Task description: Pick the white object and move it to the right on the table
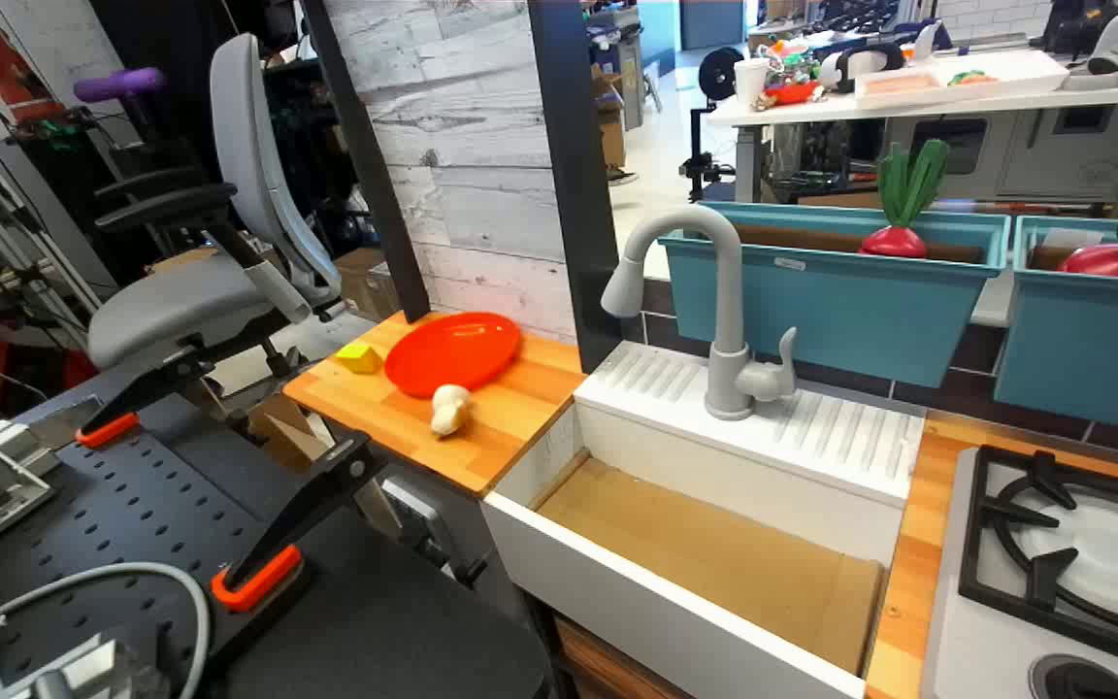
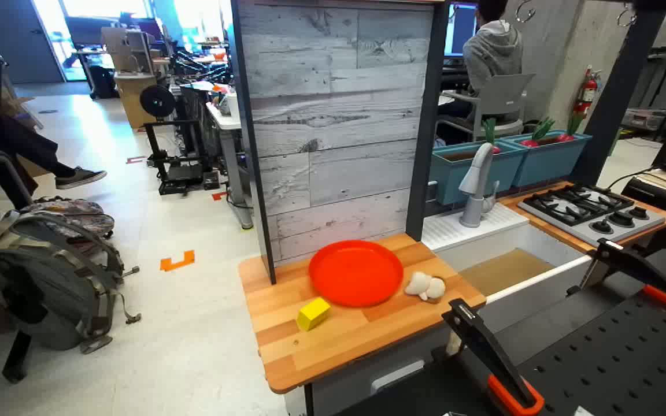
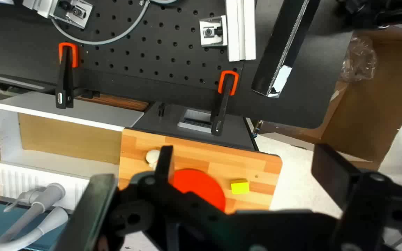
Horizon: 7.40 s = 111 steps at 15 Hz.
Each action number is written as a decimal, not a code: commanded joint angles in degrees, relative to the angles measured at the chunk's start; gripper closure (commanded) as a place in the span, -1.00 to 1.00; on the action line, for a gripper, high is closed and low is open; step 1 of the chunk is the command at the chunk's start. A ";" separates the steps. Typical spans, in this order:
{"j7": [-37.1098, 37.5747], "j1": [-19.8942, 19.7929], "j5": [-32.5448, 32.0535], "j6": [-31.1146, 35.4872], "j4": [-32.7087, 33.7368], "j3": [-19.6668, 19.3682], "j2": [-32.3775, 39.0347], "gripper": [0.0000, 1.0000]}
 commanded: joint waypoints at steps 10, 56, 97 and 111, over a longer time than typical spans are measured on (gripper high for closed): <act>0.31 0.49 -0.38 -0.07 0.07 -0.49 0.09 -1.00; -1.63 -12.13 -0.11 51.79 28.12 -15.12 77.51 -1.00; -1.66 3.30 -3.64 51.92 34.22 -10.67 74.45 0.93; 2.05 8.72 -4.72 43.20 56.60 -15.57 94.17 0.93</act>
